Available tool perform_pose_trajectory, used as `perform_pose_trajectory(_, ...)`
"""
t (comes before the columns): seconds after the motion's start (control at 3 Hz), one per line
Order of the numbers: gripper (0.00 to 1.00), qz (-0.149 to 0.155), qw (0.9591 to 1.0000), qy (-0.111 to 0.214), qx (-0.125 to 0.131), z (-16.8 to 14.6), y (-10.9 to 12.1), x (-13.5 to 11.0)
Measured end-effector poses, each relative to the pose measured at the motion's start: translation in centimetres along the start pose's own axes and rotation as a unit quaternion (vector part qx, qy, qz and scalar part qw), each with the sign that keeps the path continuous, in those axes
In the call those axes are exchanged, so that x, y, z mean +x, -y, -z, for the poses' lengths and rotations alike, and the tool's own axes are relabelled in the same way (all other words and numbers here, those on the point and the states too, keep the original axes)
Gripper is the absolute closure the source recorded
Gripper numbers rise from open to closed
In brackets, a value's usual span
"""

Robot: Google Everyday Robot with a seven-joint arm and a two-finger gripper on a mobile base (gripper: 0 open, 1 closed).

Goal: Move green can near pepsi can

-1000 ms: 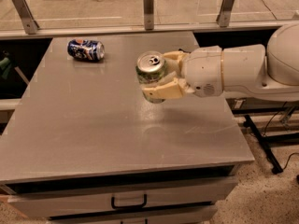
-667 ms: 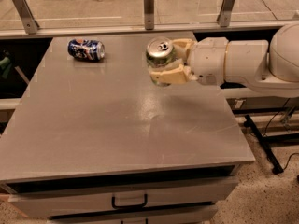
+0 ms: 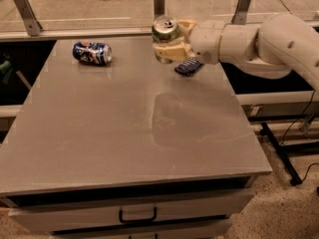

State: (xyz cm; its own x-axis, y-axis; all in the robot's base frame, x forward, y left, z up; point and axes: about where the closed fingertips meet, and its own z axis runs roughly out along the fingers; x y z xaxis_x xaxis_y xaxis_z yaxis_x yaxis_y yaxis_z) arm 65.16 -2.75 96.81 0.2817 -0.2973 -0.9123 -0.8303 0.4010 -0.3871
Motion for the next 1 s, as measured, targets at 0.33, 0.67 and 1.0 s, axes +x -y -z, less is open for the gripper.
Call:
perform_pose_trajectory(0.33,1.00,0.001,1.0000,0.009,0.001,-1.1,0.7,-0.3)
perform_pose_trajectory(0.67,1.00,-0.006,0.9999,0.011,-0.001,-1.2,0.6,-0.3)
perform_pose_trajectory(1.0,1.00,-0.030,0.9991,0.026,-0.016,-5.2,-0.1,0.4)
